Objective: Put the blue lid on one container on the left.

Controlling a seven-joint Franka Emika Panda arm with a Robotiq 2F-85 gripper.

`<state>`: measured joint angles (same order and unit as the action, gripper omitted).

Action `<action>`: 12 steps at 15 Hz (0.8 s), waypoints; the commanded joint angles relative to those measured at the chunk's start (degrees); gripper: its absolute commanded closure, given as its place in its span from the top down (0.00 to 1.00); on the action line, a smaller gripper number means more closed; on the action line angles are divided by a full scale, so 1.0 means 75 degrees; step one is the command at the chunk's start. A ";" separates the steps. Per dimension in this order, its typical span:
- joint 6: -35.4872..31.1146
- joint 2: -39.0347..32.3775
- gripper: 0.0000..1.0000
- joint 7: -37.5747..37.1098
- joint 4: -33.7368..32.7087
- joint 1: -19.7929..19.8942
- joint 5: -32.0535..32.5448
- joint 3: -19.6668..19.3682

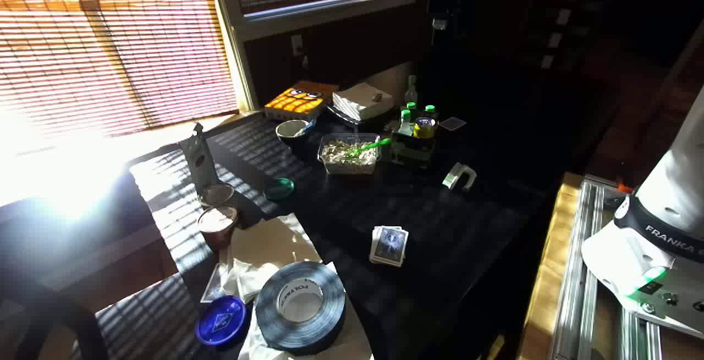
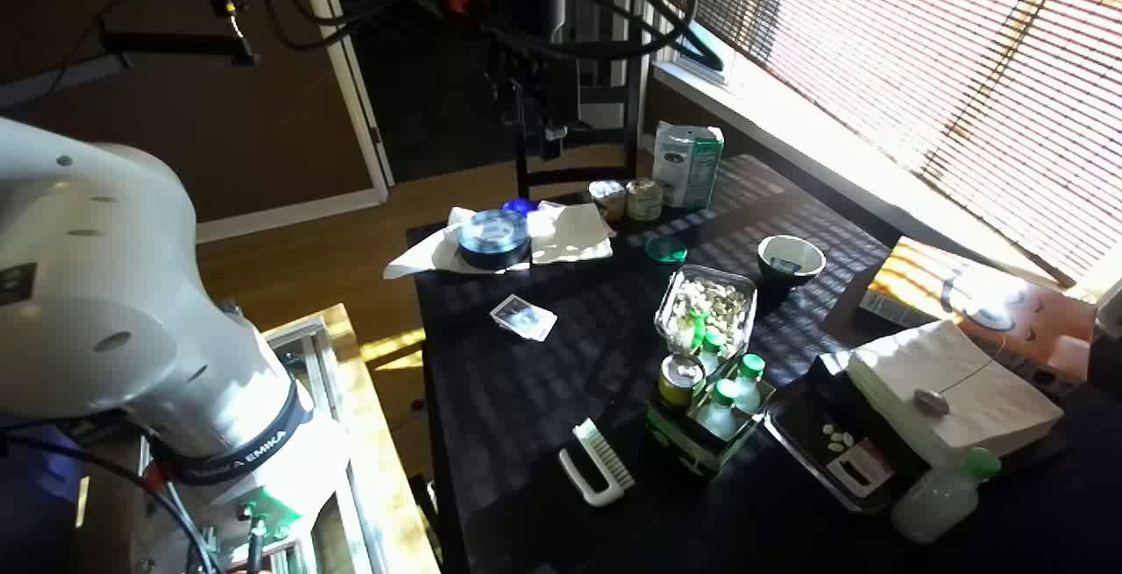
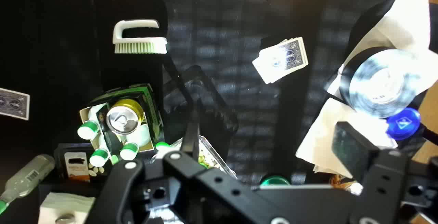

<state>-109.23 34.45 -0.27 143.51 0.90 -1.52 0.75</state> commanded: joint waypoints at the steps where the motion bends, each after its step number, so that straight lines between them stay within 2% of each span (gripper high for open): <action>1: 0.0018 -0.0003 1.00 -0.0018 -0.0015 -0.0042 0.0023 -0.0037; 10: 0.0018 -0.0003 1.00 -0.0018 -0.0015 -0.0042 0.0023 -0.0037; 12: -0.0052 -0.0118 1.00 -0.0496 -0.0082 -0.0035 0.0074 0.0243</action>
<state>-109.28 34.45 -0.52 143.51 0.90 -1.52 0.82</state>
